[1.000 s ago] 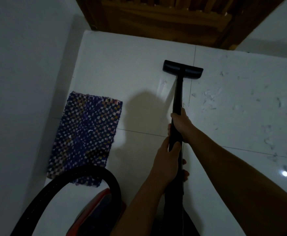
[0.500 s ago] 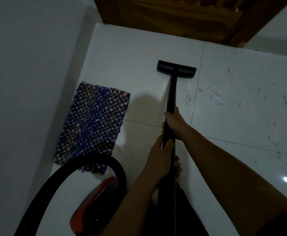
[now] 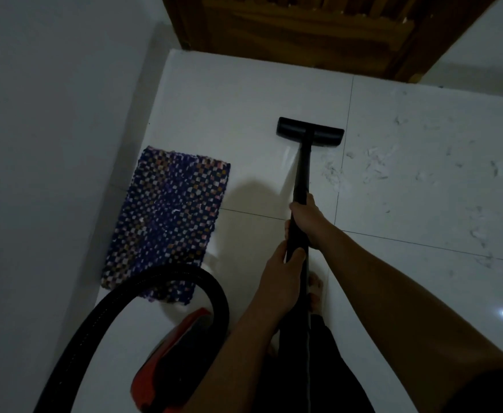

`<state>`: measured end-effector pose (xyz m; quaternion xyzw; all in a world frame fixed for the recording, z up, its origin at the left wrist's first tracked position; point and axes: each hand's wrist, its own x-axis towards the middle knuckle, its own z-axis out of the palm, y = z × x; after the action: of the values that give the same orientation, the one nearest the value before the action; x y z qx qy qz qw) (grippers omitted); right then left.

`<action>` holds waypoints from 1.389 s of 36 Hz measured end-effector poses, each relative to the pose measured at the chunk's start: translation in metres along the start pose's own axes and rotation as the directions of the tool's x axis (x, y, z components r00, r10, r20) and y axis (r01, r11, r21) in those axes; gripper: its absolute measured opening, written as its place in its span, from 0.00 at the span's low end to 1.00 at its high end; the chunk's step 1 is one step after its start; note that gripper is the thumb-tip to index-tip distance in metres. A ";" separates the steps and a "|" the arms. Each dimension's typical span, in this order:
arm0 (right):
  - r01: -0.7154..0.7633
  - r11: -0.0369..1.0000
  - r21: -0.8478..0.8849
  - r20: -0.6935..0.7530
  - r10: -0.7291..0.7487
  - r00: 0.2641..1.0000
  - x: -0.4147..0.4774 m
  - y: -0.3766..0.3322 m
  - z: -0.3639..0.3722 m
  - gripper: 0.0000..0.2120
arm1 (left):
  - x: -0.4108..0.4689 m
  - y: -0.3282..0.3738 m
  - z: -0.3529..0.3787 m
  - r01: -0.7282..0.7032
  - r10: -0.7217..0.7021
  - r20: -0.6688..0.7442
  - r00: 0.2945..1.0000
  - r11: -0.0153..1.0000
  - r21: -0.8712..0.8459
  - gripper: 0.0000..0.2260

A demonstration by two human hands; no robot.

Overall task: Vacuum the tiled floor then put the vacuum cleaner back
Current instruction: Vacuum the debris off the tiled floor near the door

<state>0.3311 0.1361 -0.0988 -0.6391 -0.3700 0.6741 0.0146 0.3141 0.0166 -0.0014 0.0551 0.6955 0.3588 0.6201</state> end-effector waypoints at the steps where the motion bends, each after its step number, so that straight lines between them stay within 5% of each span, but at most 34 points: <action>1: 0.000 1.000 0.002 -0.001 0.000 1.000 -0.001 0.002 -0.001 0.26 | -0.001 -0.002 0.001 -0.001 0.001 -0.001 1.000 1.000 0.011 0.16; 12: -0.010 0.999 0.050 -0.013 0.011 1.000 -0.022 0.033 -0.026 0.23 | -0.029 -0.019 0.017 0.078 -0.068 0.109 0.992 0.993 -0.087 0.16; 31: -0.054 0.998 -0.029 0.025 0.055 0.998 -0.046 0.069 -0.063 0.25 | -0.065 -0.043 0.067 0.078 -0.076 0.020 0.997 0.981 -0.177 0.17; 50: -0.070 0.997 0.041 -0.017 0.071 0.997 -0.076 0.125 -0.034 0.26 | -0.091 -0.096 0.032 0.108 -0.101 0.088 0.991 0.990 -0.086 0.15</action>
<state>0.4309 0.0241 -0.0954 -0.6573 -0.3335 0.6757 0.0069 0.3986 -0.0879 0.0202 0.0053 0.6538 0.3545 0.6685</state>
